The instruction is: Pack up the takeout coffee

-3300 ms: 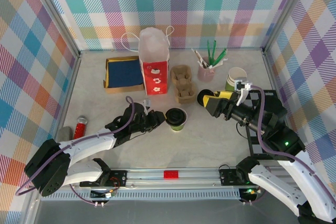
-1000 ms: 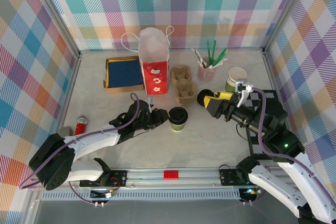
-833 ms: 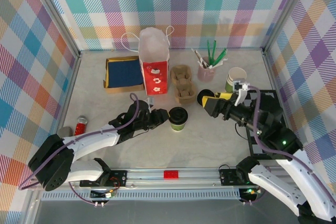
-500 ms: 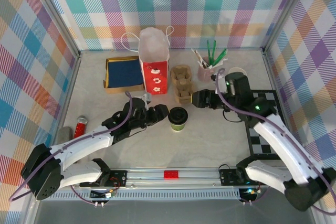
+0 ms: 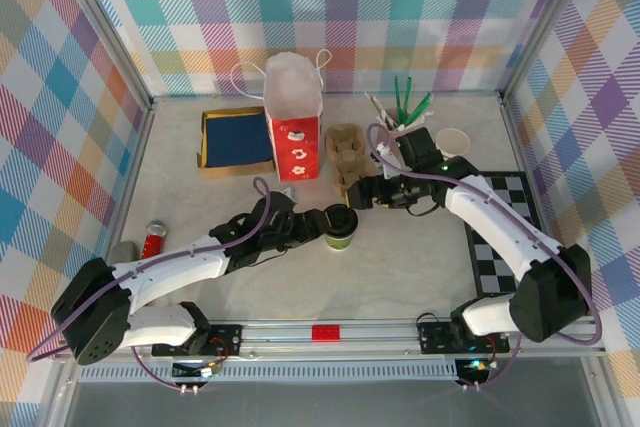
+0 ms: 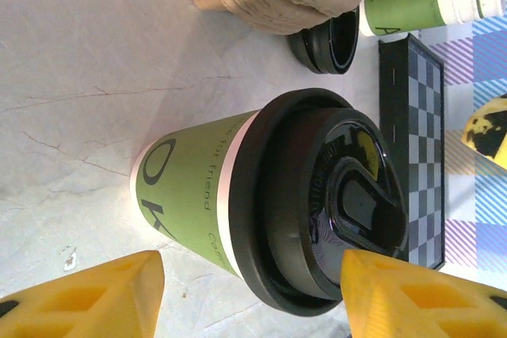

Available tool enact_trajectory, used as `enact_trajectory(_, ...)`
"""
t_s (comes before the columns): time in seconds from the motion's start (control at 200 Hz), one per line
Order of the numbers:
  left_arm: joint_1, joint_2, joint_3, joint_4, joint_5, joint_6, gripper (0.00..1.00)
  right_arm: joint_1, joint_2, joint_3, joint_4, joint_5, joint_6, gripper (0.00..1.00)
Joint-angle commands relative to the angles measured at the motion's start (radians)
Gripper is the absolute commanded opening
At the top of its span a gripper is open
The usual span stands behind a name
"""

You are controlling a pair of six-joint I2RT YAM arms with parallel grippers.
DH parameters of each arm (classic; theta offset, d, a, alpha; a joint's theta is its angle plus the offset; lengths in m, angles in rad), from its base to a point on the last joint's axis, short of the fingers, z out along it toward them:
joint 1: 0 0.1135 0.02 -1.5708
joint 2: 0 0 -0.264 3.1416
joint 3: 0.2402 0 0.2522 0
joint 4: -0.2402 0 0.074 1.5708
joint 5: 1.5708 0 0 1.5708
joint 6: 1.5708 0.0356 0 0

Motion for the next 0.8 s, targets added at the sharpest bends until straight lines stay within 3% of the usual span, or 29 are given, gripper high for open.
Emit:
enact_trajectory(0.0,-0.010,0.018,0.037,0.013,-0.009,-0.004,0.60,-0.005,0.029,0.010,-0.012,-0.037,-0.039,0.90)
enact_trajectory(0.79,-0.010,0.071,0.051,0.011,-0.017,-0.001,0.55,-0.003,0.174,-0.058,0.105,-0.093,-0.023,0.72)
